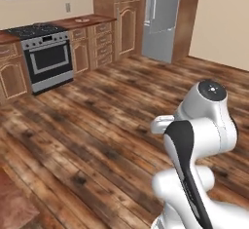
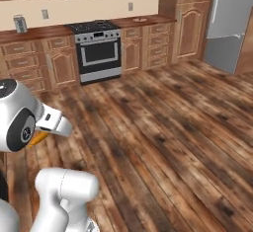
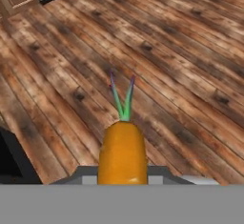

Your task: Place the cold items (carrot and peach) from the fridge in one tupperware on the dining counter. Place the warm items (kebab skewer and hot dog) in the stove area in another tupperware.

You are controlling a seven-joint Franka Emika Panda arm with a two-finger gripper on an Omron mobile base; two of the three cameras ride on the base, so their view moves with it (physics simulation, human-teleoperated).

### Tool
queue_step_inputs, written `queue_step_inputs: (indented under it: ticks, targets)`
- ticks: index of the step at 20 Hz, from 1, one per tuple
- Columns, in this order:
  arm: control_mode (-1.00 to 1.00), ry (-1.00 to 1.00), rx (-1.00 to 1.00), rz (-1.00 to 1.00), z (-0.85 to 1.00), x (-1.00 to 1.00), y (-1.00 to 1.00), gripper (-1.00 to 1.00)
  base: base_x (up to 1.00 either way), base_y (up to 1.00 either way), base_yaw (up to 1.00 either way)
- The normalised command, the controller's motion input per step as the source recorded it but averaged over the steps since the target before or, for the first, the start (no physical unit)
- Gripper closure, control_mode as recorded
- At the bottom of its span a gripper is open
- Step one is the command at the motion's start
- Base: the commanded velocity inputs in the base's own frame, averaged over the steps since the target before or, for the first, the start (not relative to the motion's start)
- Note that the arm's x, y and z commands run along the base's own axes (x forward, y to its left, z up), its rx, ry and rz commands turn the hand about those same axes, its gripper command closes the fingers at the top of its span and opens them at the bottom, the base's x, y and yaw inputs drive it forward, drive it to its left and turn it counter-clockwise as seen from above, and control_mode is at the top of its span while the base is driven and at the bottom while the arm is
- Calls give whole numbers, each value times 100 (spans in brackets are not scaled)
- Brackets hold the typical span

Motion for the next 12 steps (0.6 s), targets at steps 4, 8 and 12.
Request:
queue_step_inputs:
  ticks: [4, 8, 12]
  targets:
    - [100, 0, 0, 0, 0, 0, 0, 100, -100, -37, 25]
    - [100, 0, 0, 0, 0, 0, 0, 100, -100, -20, 20]
    - [100, 0, 0, 0, 0, 0, 0, 100, -88, 48, 3]
